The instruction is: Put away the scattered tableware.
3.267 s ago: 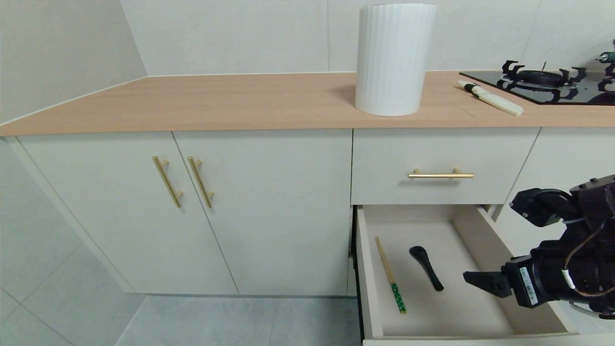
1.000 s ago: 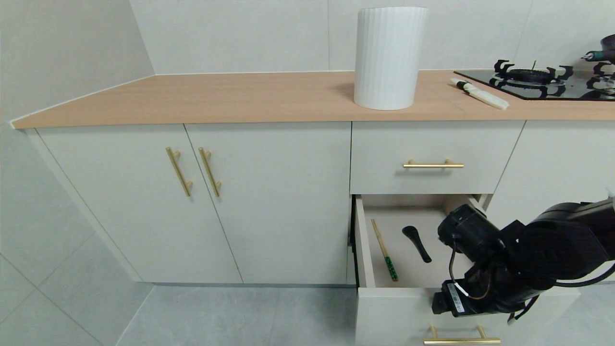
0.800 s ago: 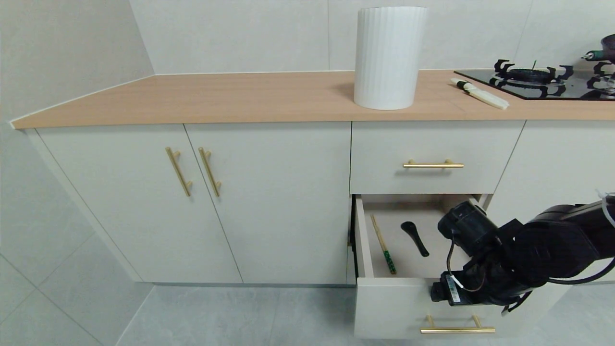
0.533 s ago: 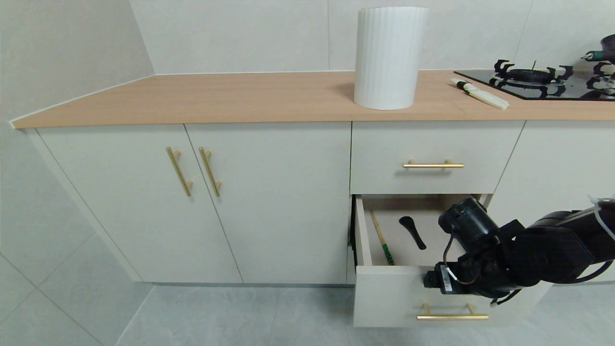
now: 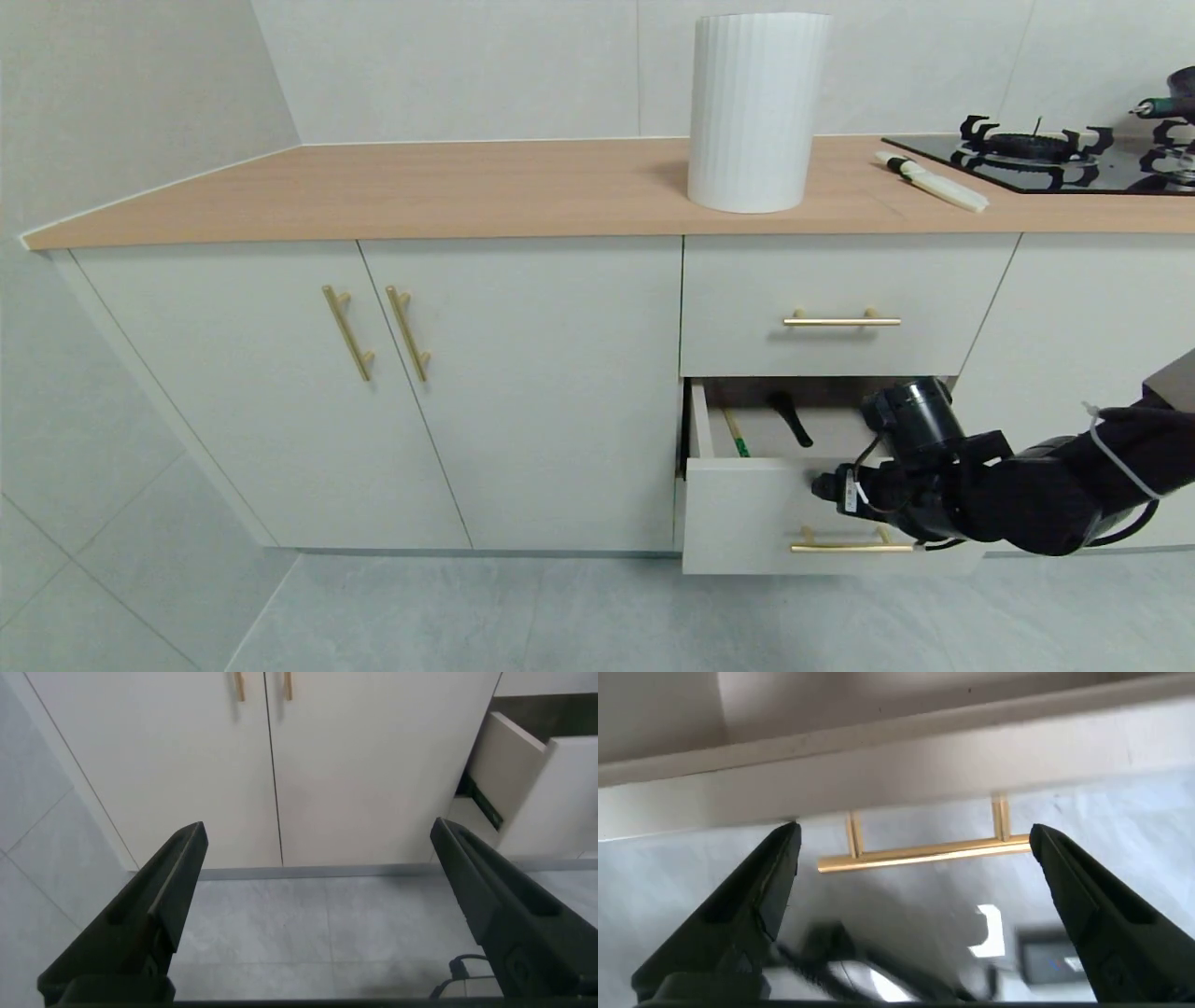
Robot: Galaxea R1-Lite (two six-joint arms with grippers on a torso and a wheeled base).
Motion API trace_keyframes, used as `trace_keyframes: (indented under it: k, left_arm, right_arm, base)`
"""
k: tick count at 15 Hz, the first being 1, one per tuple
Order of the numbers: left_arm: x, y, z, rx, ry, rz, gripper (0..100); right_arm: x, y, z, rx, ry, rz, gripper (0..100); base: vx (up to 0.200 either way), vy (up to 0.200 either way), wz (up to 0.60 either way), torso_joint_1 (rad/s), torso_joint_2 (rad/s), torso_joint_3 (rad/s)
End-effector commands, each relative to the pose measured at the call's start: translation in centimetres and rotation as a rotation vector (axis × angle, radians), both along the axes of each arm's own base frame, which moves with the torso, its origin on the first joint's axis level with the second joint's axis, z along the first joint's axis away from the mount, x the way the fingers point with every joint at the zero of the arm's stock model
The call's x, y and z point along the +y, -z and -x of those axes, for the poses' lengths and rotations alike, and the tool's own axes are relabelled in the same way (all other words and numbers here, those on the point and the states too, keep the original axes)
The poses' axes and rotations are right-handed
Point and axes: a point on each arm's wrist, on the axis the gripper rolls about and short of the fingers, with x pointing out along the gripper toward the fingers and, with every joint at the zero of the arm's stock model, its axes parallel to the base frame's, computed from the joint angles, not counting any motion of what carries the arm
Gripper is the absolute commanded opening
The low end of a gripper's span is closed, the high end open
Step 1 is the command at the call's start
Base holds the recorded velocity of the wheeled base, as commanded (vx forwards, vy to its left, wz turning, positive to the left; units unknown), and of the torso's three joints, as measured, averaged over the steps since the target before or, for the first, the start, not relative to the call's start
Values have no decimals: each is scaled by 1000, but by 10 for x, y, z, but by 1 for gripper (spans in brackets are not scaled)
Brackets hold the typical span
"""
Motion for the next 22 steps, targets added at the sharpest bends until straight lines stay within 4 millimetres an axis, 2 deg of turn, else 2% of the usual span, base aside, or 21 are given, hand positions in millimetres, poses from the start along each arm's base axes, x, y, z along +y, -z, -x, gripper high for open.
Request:
trace_keyframes:
  k: [1,7,13,22]
  left_arm:
    - [0,0,0,0,0,0,100]
    - [0,0,0,0,0,0,100]
    - [0,0,0,0,0,0,100]
    - [0,0,0,0,0,0,100]
  right_arm:
    - [-11,24,-18,-19,66,-4,100]
    - [-23,39,-47,-183,163,-106,100]
    - [-19,34,-67,-250,226,-209,100]
    - [-25,34,-90,-310,315,-273,100]
  base:
    - [0,0,0,0,0,0]
    - [0,0,0,0,0,0]
    - [0,0,0,0,0,0]
    - [0,0,0,0,0,0]
